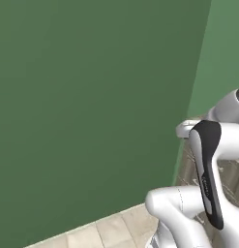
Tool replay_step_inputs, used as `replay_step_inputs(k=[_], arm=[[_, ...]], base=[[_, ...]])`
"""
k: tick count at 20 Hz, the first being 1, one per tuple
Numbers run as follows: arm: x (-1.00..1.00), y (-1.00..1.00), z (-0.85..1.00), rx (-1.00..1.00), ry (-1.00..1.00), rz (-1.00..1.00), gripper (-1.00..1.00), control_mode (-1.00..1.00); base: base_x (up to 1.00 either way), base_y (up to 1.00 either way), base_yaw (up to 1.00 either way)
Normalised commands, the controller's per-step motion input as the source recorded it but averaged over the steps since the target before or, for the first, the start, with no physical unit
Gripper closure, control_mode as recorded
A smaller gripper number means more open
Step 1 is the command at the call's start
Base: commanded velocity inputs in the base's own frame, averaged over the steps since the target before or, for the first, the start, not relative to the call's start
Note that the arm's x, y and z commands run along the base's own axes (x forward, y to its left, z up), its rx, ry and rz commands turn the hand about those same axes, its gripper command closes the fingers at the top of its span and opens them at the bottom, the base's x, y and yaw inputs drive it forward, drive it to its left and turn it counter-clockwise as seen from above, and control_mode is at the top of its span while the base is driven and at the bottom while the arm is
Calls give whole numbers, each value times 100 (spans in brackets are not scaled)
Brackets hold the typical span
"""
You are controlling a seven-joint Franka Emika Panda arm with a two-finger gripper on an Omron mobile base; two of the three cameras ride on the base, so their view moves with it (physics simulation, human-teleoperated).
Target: Place the drinks on the dining counter in a tight cluster.
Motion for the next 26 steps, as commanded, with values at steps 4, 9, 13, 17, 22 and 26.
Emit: replay_step_inputs(k=[4,9,13,17,22,26], arm=[[0,0,0,0,0,0,-100,100],[0,0,0,0,0,0,-100,100],[0,0,0,0,0,0,-100,100],[0,0,0,0,0,0,-100,100],[0,0,0,0,0,0,-100,100],[0,0,0,0,0,0,-100,100]], base=[[97,3,-55],[41,-2,-66],[1,-1,-64],[68,0,-58],[72,0,-53],[46,0,-50]])
